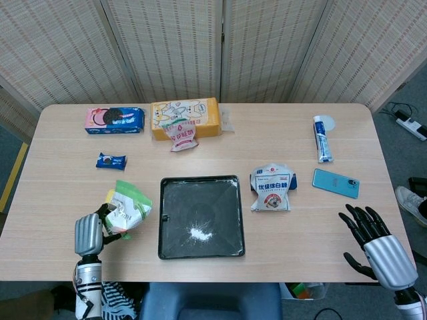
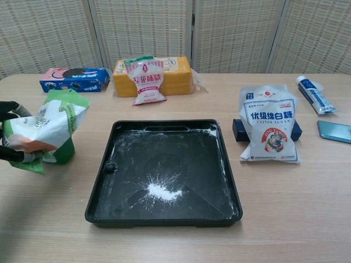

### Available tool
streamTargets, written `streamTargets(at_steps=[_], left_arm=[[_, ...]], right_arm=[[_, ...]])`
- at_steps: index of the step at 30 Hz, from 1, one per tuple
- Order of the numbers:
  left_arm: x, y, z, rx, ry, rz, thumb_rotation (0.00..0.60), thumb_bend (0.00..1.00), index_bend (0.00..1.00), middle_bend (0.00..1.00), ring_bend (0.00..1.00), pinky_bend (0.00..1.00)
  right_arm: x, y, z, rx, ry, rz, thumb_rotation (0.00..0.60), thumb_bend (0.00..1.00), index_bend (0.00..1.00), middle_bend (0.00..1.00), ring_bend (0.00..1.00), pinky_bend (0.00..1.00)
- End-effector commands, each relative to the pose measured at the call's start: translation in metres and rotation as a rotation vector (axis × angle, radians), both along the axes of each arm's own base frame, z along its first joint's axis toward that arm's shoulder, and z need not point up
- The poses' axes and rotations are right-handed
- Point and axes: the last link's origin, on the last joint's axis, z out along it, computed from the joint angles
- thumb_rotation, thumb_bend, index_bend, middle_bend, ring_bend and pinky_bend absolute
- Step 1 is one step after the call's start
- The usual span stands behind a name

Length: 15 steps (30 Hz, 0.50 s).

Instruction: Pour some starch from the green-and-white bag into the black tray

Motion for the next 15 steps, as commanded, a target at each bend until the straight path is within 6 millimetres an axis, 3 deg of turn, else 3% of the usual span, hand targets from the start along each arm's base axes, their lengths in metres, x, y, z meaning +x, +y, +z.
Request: streamTargets(at_steps=[1, 6, 15], left_arm=[[-0.023, -0.005, 0.010, 0.026, -0.056, 0.056, 0.600, 0.24, 0.68, 0.77, 0.95, 0.97], [-0.044, -0.009, 0.005, 0.016, -0.117, 0.102, 0.600, 0.24, 0.68, 0.78, 0.95, 0.97], [-0.066, -0.013, -0.024, 0.009, -0.110, 0.096, 0.600, 0.24, 0.68, 0.78, 0.95, 0.97]], right_arm=[[0.000, 0.000, -0.002, 0.005, 0.004, -0.002, 0.600, 0.31, 0.00, 0.00, 0.00, 0.00], [0.001, 0.000, -0.001, -0.005, 0.002, -0.004, 0.600, 0.31, 0.00, 0.00, 0.00, 0.00], [0.001, 0.003, 0.002, -0.013, -0.007, 0.004, 0.600, 0.31, 0.00, 0.00, 0.00, 0.00]])
